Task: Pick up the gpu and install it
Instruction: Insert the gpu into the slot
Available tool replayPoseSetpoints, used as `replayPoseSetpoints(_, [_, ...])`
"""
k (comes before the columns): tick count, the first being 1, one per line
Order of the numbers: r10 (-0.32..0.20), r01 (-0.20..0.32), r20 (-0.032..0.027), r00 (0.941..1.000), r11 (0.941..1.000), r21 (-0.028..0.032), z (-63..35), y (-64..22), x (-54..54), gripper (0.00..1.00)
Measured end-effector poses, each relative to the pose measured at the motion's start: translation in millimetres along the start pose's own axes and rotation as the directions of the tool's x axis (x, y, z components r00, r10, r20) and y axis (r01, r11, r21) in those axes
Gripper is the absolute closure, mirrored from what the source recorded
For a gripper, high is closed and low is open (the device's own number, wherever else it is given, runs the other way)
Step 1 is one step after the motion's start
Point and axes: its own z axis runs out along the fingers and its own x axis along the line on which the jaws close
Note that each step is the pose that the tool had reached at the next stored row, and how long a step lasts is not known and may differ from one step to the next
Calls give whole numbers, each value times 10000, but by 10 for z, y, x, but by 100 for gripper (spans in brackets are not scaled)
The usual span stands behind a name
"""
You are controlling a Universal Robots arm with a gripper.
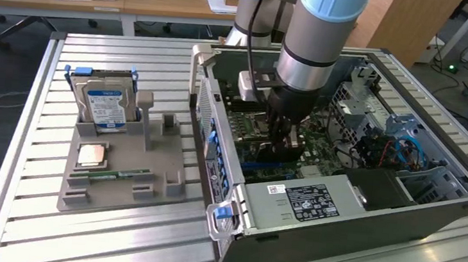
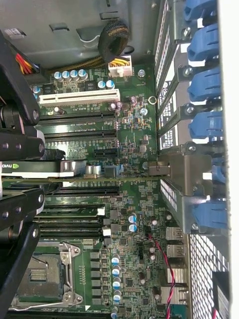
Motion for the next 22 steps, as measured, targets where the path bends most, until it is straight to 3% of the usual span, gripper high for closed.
replayPoseSetpoints(22, [0,0,-2,10000,10000,-1,45,2,1,73])
